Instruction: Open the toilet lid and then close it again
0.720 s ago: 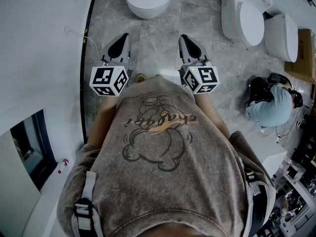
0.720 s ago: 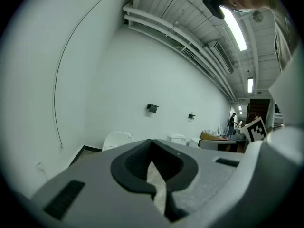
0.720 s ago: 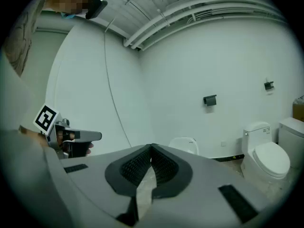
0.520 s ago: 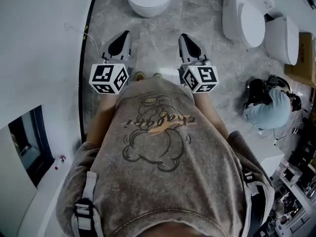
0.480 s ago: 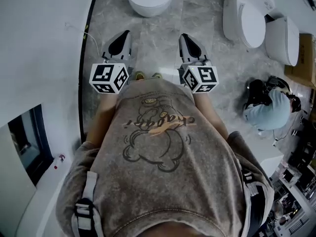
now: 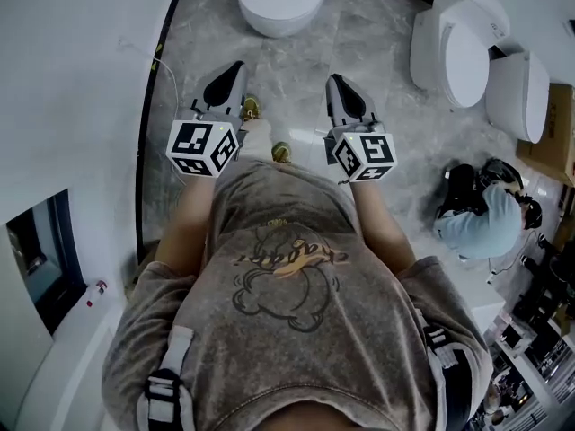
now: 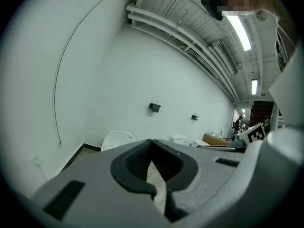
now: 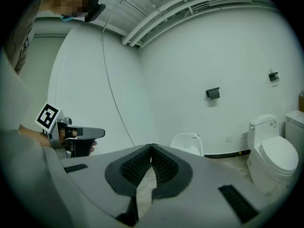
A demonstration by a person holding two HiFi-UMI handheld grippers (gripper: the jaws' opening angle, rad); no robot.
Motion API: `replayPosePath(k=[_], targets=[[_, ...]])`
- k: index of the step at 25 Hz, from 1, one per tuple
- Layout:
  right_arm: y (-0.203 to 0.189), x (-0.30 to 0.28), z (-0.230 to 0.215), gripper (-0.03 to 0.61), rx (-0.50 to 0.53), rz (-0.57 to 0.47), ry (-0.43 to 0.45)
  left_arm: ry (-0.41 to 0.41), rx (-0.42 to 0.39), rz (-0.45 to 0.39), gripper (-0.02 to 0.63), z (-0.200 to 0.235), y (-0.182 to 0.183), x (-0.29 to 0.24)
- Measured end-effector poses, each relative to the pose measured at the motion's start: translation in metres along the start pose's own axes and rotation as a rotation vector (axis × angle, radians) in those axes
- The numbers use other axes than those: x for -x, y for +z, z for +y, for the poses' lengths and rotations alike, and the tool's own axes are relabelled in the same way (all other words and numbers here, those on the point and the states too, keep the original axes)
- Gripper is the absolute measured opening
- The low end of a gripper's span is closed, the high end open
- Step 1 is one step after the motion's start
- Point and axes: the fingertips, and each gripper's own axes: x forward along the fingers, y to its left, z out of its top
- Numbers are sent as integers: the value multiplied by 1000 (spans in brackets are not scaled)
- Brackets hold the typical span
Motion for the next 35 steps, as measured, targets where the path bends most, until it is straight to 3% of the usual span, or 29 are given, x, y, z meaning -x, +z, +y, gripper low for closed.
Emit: replayPosePath(k=[11, 25, 30, 35], targets=[[-71, -159, -83, 26, -32, 3, -29, -25, -50, 23, 9, 105, -67, -154], [-285, -341, -173, 26, -66, 122, -10, -38, 13, 143, 9, 228, -286, -327], [-339, -385, -195, 26, -44, 147, 27, -20, 24, 174, 9, 260, -352, -367], [-380, -401, -205, 26, -51, 180, 28, -20, 39, 198, 9, 274, -395, -382]])
